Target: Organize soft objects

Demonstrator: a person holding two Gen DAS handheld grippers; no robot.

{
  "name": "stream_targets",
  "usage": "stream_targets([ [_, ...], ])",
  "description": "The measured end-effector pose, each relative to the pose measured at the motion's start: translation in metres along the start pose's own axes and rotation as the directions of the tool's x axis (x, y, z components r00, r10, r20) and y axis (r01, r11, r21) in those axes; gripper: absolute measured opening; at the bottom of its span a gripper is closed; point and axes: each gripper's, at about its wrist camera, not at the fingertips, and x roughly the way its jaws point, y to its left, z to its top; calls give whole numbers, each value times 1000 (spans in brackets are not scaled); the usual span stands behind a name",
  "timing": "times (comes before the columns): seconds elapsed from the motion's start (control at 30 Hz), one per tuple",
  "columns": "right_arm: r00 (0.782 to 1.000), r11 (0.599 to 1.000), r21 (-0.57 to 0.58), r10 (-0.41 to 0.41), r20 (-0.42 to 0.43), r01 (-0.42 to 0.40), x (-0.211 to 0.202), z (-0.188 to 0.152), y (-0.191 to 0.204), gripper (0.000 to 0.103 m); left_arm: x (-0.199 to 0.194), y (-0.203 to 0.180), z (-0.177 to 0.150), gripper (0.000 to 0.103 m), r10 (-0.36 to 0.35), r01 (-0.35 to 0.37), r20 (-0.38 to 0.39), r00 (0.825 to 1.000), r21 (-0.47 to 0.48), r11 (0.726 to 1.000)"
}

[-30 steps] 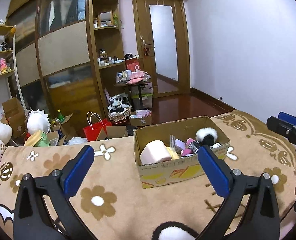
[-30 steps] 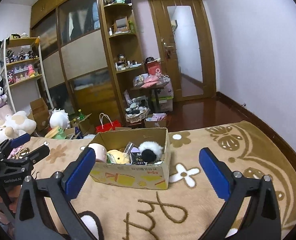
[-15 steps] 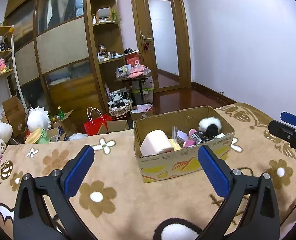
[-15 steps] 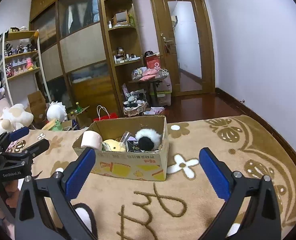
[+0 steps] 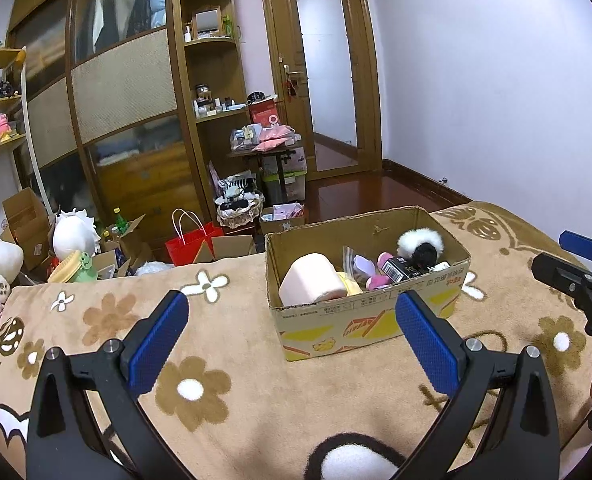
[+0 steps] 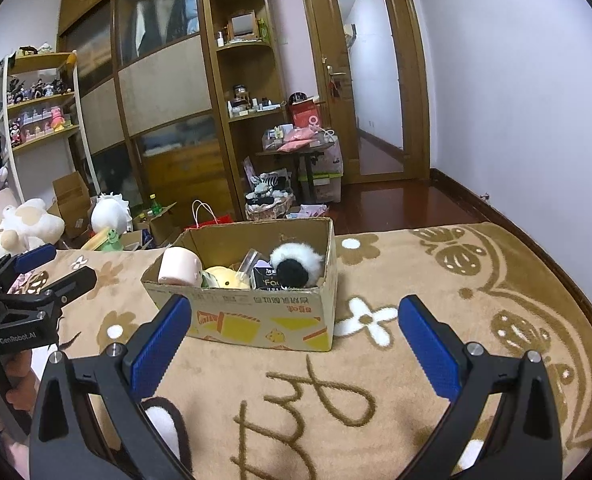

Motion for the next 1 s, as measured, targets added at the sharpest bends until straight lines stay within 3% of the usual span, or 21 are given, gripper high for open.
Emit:
stream_targets([
  [1.0, 1000, 1000, 4, -8, 1, 8, 1, -2, -1, 103, 0, 4, -2, 102, -12, 12, 0, 1000, 8, 1000],
])
